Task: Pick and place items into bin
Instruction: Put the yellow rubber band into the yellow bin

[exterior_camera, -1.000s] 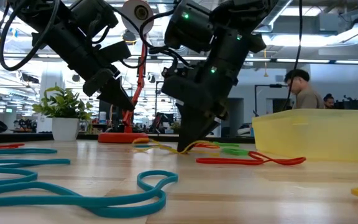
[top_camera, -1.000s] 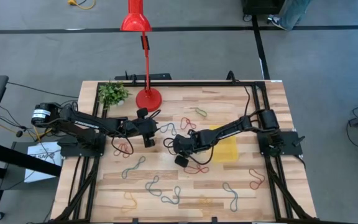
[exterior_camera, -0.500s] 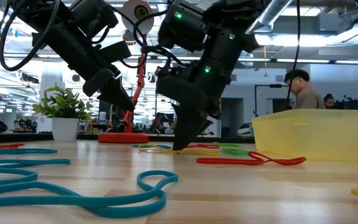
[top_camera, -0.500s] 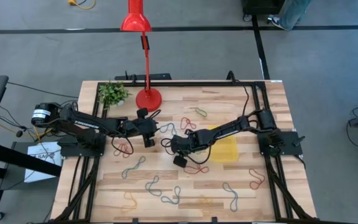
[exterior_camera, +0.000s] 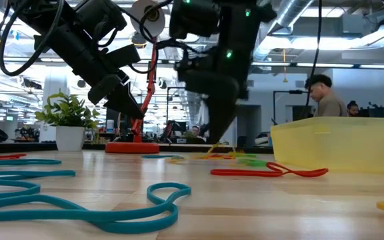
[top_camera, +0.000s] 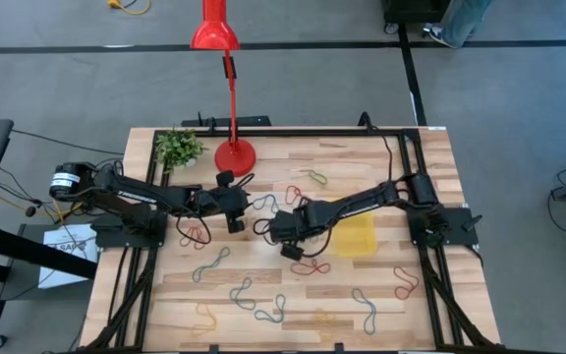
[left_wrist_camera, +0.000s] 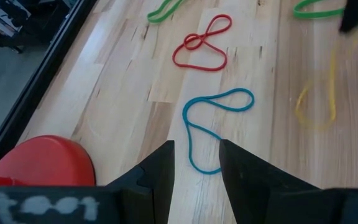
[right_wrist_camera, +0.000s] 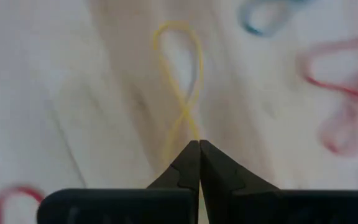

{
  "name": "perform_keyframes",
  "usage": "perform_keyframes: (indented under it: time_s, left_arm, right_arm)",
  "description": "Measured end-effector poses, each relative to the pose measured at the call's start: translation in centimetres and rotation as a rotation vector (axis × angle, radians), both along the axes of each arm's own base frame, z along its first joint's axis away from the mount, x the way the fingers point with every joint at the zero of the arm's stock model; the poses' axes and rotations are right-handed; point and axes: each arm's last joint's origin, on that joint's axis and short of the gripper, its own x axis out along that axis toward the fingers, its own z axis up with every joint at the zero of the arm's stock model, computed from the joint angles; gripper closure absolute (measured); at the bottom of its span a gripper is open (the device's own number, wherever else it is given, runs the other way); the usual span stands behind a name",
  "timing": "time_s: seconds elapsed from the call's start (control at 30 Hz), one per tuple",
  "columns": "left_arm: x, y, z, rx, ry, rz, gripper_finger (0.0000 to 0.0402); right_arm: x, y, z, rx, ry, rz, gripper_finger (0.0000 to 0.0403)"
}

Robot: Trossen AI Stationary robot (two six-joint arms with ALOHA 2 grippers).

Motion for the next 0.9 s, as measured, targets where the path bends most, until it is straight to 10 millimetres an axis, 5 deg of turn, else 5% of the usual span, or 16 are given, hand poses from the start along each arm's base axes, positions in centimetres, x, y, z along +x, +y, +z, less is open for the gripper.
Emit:
perform_keyframes:
  time_s: [0.33,0.63,0.9]
  left_arm:
    - [0.0,0.0,0.0,0.0,0.001,0.0,0.0283]
    - [-0.1,0.0,-0.1,-0.005,0.012,0.004,0.0283]
    - [-0.1,0.0,-0.2,-0.007,0.018,0.005,0.0283]
  right_arm:
    - [-3.6,-0.8,6.5,-0.374,0.335,-0.225,0.0402]
    - [-5.4,-0.6,10.5,-0.401,0.171,-0.253,0.0403]
    - [-9.5,-0.5,14.5,-0.367,0.057,-0.283,0.0403]
